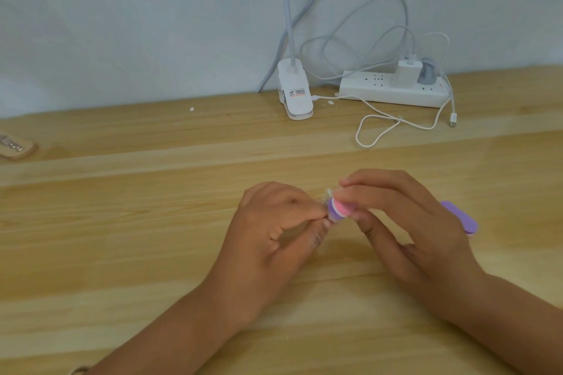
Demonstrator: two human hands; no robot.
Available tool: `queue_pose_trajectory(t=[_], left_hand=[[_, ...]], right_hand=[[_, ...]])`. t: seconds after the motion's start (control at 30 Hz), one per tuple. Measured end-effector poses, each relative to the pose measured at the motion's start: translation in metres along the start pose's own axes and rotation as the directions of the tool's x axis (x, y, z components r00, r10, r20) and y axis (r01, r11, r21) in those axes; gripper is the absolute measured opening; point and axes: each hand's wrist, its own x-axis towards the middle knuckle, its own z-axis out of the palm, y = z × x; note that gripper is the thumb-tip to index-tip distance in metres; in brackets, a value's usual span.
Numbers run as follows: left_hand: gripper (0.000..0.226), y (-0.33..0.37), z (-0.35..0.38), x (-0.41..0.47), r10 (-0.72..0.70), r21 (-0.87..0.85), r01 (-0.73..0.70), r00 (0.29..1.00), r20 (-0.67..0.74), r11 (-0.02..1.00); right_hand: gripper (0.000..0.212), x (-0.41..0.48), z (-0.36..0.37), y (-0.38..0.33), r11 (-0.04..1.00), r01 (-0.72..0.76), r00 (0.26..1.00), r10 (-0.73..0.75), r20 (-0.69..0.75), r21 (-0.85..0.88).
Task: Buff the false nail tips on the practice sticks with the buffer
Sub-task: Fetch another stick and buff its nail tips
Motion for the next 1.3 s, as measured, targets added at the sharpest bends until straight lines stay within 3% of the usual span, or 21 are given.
queue_pose_trajectory(t=[0.13,0.27,0.4,0.53,0.63,0.77,0.9,1.07,1.2,1.3], left_hand=[[0.016,0.001,0.000,-0.001,0.021,0.035,-0.022,0.999,0.039,0.999],[0.011,0.001,0.000,0.000,0.013,0.082,-0.015,0.999,0.030,0.997],[0.016,0.001,-0.001,-0.001,0.035,0.079,-0.037,0.999,0.028,0.996],[0.013,0.001,0.000,-0.001,0.024,0.079,-0.025,0.999,0.022,0.997],[0.022,0.000,-0.001,-0.001,0.035,0.071,-0.038,0.998,0.052,0.997],[0.015,-0.001,0.000,-0.002,0.007,0.070,-0.010,0.999,0.031,0.998],[0.018,-0.001,0.001,-0.002,0.041,0.068,-0.044,0.998,0.043,0.997],[0.018,-0.002,0.002,-0.002,0.060,0.103,-0.064,0.997,0.042,0.993],[0.022,-0.003,0.004,0.000,0.145,0.089,-0.146,0.989,0.017,0.985],[0.017,-0.003,0.003,0.000,0.169,0.083,-0.170,0.985,0.026,0.982]], right_hand=[[0.028,-0.003,0.002,-0.004,0.995,0.103,0.994,-0.104,0.044,0.015],[0.029,-0.001,0.000,0.001,0.999,0.029,0.999,-0.029,0.026,-0.022],[0.032,-0.004,0.002,-0.003,0.996,0.085,0.995,-0.085,0.054,-0.015],[0.026,-0.002,0.000,-0.001,1.000,0.014,1.000,-0.014,0.002,-0.023],[0.026,-0.006,0.006,-0.010,0.992,0.122,0.991,-0.121,0.049,-0.026],[0.024,-0.002,0.000,0.000,0.997,0.016,1.000,-0.015,0.015,-0.079],[0.020,-0.007,0.004,-0.006,0.992,0.118,0.992,-0.116,0.039,-0.054],[0.031,-0.003,-0.002,0.004,0.996,0.027,0.999,-0.023,0.048,-0.086],[0.018,-0.006,0.002,-0.006,0.992,0.124,0.992,-0.123,0.043,-0.026],[0.021,-0.004,0.000,-0.001,0.986,0.126,0.992,-0.123,0.029,-0.106]])
